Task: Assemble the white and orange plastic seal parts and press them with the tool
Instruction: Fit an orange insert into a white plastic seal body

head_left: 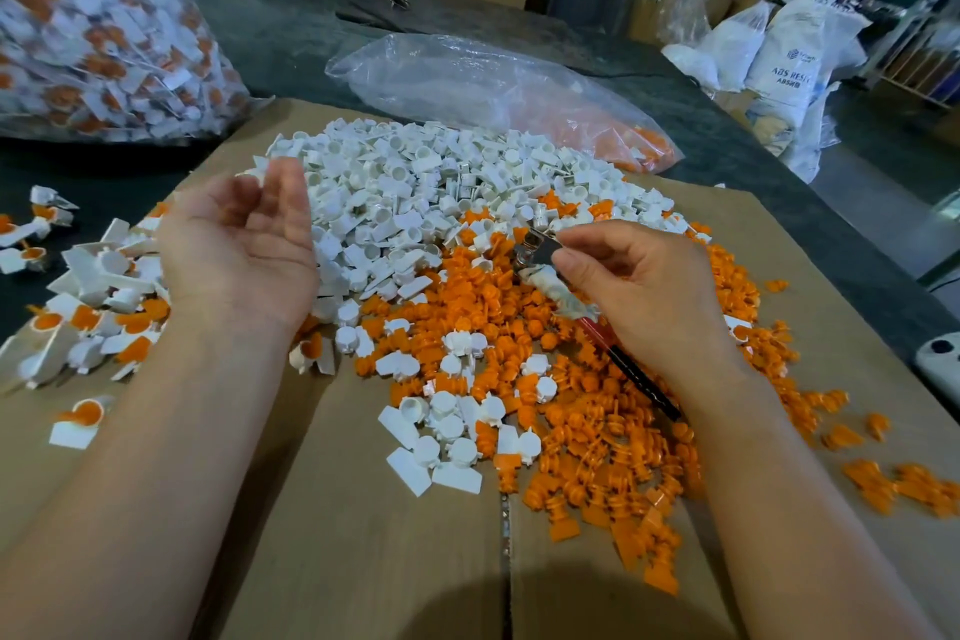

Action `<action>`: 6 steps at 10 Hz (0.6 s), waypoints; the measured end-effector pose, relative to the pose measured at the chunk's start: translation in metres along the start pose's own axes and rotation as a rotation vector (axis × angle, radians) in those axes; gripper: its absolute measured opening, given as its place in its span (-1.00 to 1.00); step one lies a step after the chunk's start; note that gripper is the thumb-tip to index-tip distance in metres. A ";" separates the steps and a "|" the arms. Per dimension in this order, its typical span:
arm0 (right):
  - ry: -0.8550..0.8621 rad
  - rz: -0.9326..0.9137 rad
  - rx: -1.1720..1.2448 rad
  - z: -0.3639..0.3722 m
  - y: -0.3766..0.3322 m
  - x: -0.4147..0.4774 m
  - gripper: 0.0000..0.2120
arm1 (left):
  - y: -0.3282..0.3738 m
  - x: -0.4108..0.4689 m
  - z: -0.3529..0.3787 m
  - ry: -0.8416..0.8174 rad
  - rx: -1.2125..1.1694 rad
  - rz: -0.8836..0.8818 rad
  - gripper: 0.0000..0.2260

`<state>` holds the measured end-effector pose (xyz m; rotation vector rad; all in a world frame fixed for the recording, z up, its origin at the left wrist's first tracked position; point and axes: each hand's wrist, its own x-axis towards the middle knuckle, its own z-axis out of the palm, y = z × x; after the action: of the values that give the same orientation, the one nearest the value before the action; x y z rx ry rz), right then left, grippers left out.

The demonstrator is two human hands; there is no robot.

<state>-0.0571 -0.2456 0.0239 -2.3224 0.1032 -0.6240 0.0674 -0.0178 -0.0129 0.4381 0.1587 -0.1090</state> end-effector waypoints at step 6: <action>-0.601 0.333 -0.630 -0.031 0.007 0.005 0.20 | -0.049 -0.045 0.020 -0.270 1.829 0.571 -0.85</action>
<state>-0.0665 -0.2710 0.0408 -2.8927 0.4438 0.3392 0.0187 -0.0670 -0.0072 2.2522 -0.4081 0.3013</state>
